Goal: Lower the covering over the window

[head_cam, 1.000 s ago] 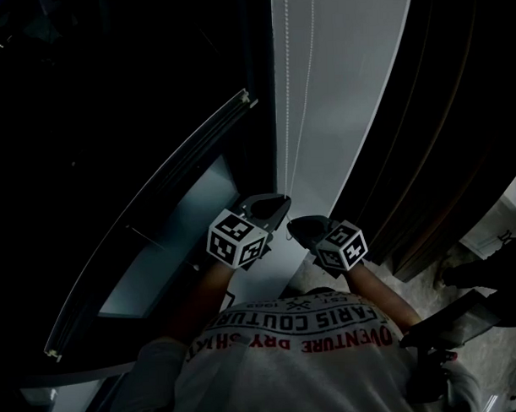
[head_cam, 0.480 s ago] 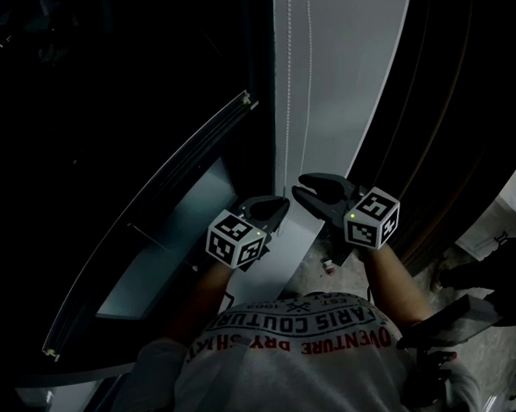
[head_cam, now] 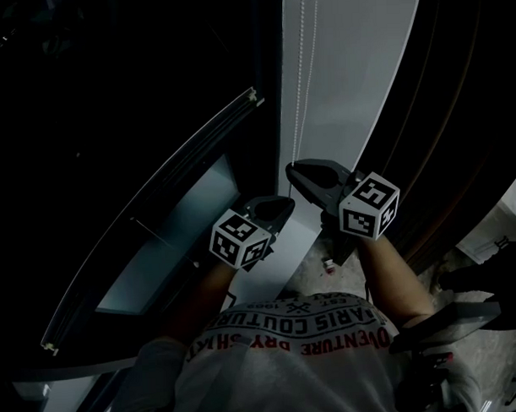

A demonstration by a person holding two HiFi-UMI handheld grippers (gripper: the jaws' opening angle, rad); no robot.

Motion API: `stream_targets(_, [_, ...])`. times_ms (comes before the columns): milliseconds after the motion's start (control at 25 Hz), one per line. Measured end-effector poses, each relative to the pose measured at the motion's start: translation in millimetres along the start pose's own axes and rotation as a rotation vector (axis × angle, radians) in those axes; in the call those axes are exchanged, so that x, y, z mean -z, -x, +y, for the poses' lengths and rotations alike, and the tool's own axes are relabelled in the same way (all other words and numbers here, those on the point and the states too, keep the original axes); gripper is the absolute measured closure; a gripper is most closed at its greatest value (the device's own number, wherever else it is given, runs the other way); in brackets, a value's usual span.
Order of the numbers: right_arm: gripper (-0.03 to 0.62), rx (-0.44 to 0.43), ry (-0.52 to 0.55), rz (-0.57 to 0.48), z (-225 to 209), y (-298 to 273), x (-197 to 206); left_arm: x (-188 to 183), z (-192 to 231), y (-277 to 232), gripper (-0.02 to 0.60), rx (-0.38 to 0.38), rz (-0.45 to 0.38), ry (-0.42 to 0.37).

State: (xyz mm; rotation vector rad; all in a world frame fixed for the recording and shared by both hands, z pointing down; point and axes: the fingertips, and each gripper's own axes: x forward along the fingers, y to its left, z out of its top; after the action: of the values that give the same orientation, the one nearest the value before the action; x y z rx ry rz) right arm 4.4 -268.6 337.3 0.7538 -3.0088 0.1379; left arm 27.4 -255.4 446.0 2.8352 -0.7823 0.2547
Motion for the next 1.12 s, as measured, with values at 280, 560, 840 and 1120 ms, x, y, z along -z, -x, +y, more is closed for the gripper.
stream_targets(280, [0.589,0.002,-0.008,-0.045,0.5,5.2,1.3,1.1,8.9,-0.3,0.574,-0.029,-0.007,-0.029])
stream_targets(560, [0.589,0.020,0.002,0.034,-3.3,2.5,39.2,41.3,10.5,-9.0,0.575,-0.032,0.067,-0.031])
stream_targets(840, [0.588,0.026,-0.071,0.141,-4.4,-0.5,105.4,105.7,10.1,-14.0,0.574,-0.017,0.150,0.047])
stream_targets(1120, [0.588,0.022,-0.087,0.201,3.3,-4.3,142.8,135.8,5.5,-16.2,0.574,-0.010,0.154,0.043])
